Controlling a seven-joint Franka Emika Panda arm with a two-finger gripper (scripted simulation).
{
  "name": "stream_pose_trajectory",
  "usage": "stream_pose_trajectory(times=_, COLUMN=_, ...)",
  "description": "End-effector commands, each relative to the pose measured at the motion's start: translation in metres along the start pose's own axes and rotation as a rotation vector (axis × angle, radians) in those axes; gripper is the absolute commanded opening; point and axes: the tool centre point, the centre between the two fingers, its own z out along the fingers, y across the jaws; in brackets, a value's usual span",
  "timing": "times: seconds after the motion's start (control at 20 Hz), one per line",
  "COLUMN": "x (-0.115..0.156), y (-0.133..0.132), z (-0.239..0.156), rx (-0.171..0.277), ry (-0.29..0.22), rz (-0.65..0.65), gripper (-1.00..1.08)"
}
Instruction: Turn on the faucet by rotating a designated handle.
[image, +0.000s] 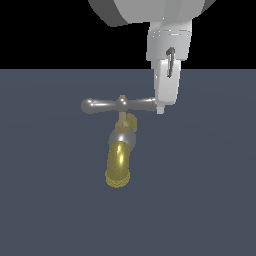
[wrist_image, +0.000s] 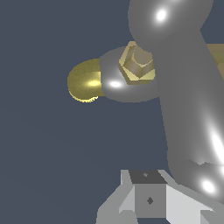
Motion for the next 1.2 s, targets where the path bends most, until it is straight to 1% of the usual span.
stream_pose_trajectory(times=0.0, x=0.000, y=0.011, z=-0.002, rx=-0.010, ry=-0.002, rz=-0.003, gripper=-1.00)
stream_pose_trajectory(times=0.45, x=-0.003, y=0.036, z=-0.002, rx=-0.010, ry=-0.002, rz=-0.003, gripper=-1.00)
stream_pose_trajectory(times=0.5, x=-0.003, y=0.036, z=-0.002, rx=-0.010, ry=-0.002, rz=-0.003, gripper=-1.00)
stream_pose_trajectory(times=0.55, x=-0.006, y=0.030, z=0.000, rx=-0.002, ry=-0.001, rz=0.004, gripper=-1.00)
stream_pose_trajectory(times=1.15, x=0.020, y=0.066, z=-0.001, rx=-0.005, ry=-0.001, rz=0.001, gripper=-1.00)
